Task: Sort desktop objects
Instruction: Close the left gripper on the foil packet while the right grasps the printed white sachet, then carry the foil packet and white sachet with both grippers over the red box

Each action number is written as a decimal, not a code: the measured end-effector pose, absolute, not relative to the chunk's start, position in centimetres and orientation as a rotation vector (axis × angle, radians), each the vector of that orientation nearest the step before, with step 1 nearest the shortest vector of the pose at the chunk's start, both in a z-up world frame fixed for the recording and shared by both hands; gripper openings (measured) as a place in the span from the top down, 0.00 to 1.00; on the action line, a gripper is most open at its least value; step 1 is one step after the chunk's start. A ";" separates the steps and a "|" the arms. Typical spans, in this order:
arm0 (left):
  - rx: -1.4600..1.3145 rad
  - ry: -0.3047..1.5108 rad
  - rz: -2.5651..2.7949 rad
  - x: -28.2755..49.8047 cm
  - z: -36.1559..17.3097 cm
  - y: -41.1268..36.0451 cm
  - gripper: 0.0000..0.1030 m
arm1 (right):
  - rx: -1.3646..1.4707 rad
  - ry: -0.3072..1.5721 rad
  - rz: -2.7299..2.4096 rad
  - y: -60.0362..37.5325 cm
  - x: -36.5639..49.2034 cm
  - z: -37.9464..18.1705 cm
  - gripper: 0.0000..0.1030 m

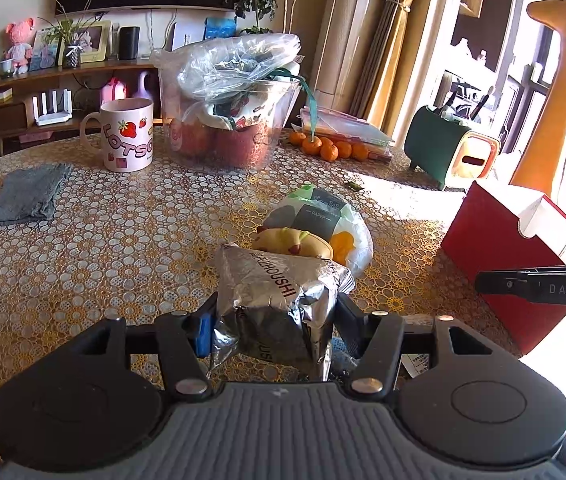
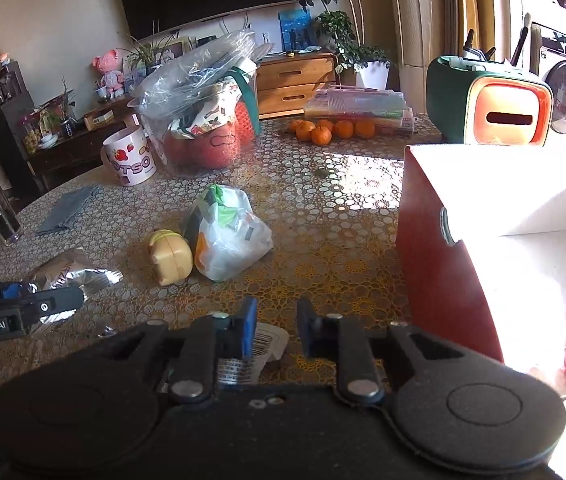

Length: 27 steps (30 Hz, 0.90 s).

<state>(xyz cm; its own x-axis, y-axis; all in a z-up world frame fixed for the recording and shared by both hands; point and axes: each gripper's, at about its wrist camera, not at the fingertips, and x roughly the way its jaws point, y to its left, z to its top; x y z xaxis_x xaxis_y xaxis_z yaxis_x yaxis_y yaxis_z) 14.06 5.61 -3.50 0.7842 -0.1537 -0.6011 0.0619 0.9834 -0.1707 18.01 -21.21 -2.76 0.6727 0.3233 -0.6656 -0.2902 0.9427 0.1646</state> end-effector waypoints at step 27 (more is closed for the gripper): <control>-0.142 0.690 -0.135 13.2 -4.5 5.1 0.44 | -0.160 0.915 0.492 -15.6 16.1 -7.7 0.33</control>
